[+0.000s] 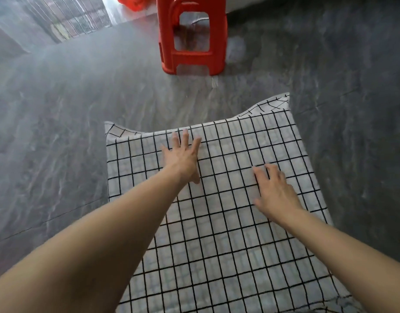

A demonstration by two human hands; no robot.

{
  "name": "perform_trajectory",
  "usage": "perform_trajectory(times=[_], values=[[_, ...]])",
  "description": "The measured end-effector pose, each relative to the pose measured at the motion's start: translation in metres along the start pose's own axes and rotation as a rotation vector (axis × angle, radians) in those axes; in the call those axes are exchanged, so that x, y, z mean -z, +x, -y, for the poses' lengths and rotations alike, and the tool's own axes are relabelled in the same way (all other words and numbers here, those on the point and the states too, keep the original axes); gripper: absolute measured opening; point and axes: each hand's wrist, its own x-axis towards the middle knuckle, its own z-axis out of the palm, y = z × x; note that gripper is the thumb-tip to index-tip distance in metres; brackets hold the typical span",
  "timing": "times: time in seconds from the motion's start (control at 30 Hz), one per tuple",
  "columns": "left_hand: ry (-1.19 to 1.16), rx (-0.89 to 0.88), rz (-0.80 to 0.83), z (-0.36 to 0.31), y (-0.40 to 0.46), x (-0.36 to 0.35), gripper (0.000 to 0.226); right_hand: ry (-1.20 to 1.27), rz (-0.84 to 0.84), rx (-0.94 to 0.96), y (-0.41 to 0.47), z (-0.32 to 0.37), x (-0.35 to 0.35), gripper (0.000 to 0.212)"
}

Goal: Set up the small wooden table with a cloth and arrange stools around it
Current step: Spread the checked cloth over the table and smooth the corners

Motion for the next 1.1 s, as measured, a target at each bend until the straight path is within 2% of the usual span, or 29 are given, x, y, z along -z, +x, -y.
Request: perform_trajectory(times=[0.2, 0.37, 0.5, 0.63, 0.8, 0.9, 0.97, 1.07, 1.1], values=[[-0.130, 0.114, 0.143, 0.001, 0.037, 0.017, 0.148, 0.037, -0.028, -0.033, 0.068, 0.000, 0.029, 0.062], [-0.182, 0.115, 0.175, 0.005, 0.048, 0.014, 0.152, 0.049, -0.163, -0.127, 0.145, -0.040, 0.058, 0.057], [-0.180, 0.148, 0.231, 0.000, 0.050, 0.020, 0.156, 0.130, -0.082, -0.168, 0.195, -0.070, 0.074, 0.050], [-0.181, 0.188, 0.281, -0.005, 0.056, 0.024, 0.160, 0.187, 0.077, -0.110, 0.208, -0.103, 0.071, 0.059], [-0.174, 0.227, 0.344, -0.008, 0.063, 0.030, 0.163, 0.368, -0.020, -0.058, 0.212, -0.118, 0.058, 0.046], [-0.179, 0.250, 0.362, -0.009, 0.066, 0.033, 0.163, 0.629, -0.013, -0.201, 0.226, -0.110, 0.067, 0.065], [-0.178, 0.260, 0.360, -0.010, 0.067, 0.033, 0.163, 0.834, 0.061, -0.413, 0.245, -0.116, 0.068, 0.076], [-0.194, 0.270, 0.365, -0.010, 0.069, 0.032, 0.162, 0.919, 0.123, -0.630, 0.271, -0.142, 0.059, 0.106], [-0.198, 0.274, 0.369, -0.011, 0.069, 0.032, 0.162, 0.920, 0.134, -0.671, 0.276, -0.150, 0.057, 0.099]])
